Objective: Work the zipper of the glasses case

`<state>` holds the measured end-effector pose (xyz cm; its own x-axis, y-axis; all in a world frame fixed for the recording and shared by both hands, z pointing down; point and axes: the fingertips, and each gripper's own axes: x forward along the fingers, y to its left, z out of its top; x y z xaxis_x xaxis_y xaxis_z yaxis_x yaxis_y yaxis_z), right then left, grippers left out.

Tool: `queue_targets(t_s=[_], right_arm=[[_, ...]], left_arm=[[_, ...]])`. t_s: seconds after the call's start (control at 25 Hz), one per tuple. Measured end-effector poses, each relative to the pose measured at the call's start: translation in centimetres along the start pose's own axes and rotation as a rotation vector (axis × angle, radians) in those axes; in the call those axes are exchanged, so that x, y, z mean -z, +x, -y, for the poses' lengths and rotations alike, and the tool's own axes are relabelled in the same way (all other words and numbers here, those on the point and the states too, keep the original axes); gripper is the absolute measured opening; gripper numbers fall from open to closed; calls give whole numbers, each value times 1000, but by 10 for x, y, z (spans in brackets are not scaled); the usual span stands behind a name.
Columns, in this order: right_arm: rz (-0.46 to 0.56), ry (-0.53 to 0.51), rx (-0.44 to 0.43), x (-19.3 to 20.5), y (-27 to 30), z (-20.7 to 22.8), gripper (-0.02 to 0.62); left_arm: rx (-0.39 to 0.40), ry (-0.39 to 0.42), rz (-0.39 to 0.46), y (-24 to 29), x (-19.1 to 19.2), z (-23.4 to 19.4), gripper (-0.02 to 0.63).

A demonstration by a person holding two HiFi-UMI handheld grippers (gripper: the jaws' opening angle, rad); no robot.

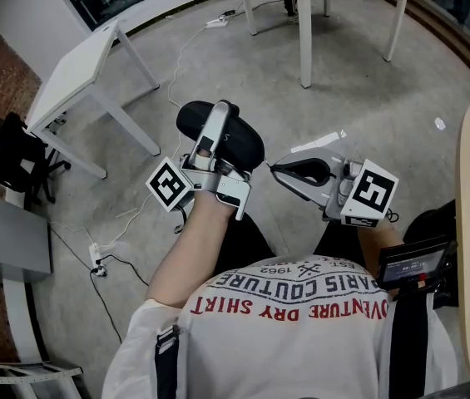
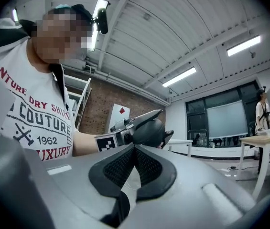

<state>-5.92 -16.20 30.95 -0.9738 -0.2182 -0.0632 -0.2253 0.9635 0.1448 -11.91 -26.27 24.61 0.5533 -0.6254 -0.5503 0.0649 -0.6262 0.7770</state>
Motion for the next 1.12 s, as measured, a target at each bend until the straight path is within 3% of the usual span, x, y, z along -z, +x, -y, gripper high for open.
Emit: queue_targets(t_s=[0.24, 0.36, 0.44, 0.6, 0.8, 0.88, 0.92, 1.12], right_arm=[[-41, -49, -31, 5, 6, -10, -2], [-131, -159, -110, 20, 14, -28, -3], [-133, -182, -120, 23, 20, -36, -2], [-77, -83, -118, 19, 19, -33, -2], [-71, 23, -37, 22, 14, -13, 0], [-54, 58, -18, 26, 18, -6, -2], [-42, 81, -10, 28, 19, -3, -8], [-36, 84, 165, 27, -17, 46, -8]], left_arm=[[-26, -26, 38, -3, -3, -7, 247], [-29, -54, 100, -6, -13, -12, 247], [-15, -63, 116, -6, -19, -9, 247], [16, -22, 86, -3, -19, 3, 247], [39, 28, 15, 1, -5, 6, 247], [8, 127, -44, -8, 0, 7, 247], [-20, 221, -89, -15, 4, 8, 247], [-133, 850, -425, -19, 45, -11, 247]])
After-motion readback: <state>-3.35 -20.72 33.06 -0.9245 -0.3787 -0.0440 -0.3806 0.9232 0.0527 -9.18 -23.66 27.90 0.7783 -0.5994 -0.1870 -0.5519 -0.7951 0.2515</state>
